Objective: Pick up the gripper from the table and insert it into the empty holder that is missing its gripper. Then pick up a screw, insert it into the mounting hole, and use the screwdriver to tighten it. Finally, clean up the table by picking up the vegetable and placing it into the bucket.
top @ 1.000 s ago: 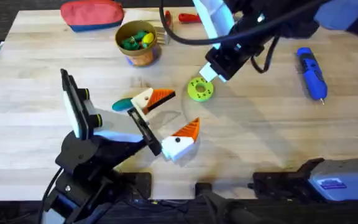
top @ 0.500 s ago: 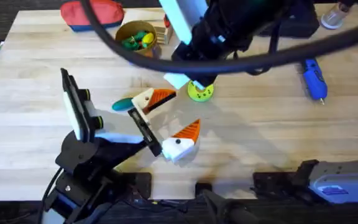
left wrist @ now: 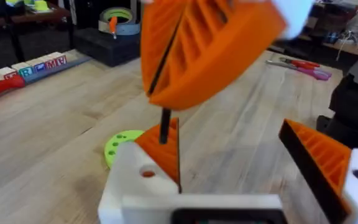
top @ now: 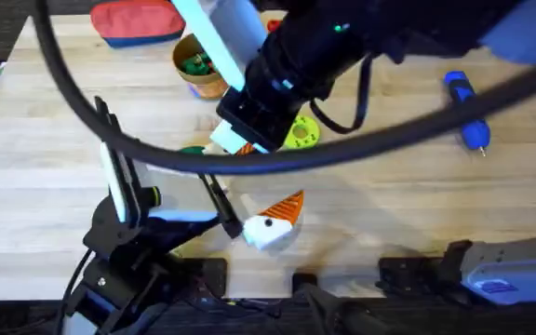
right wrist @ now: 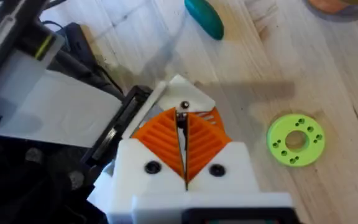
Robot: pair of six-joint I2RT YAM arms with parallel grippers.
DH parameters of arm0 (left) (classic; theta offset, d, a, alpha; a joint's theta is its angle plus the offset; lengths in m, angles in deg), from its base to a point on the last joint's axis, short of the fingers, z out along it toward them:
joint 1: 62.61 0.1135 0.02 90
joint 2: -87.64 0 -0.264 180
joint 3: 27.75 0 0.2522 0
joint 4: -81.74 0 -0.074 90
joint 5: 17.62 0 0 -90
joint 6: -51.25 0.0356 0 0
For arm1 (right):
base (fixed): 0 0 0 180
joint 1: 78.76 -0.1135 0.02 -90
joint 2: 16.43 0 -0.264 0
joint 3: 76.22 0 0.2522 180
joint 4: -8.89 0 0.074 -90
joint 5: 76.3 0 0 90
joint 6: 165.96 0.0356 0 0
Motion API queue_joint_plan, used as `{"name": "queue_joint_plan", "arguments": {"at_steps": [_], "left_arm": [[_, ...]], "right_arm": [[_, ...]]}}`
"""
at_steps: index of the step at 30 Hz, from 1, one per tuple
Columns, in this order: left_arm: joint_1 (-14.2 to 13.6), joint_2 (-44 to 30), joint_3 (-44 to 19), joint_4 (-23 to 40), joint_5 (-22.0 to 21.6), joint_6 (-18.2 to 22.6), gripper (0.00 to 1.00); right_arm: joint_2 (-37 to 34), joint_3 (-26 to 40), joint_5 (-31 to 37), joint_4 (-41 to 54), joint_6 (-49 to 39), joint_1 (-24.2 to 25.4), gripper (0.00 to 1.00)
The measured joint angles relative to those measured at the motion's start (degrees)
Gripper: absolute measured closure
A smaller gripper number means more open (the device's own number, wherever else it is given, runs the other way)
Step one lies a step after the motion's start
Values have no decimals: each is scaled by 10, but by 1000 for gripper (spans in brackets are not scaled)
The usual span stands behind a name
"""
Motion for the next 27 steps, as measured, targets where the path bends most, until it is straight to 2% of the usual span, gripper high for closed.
{"name": "queue_joint_plan", "arguments": {"at_steps": [27], "left_arm": [[0, 0, 0, 0, 6, 0, 12]], "right_arm": [[-44, 0, 0, -8, 3, -1, 997]]}}
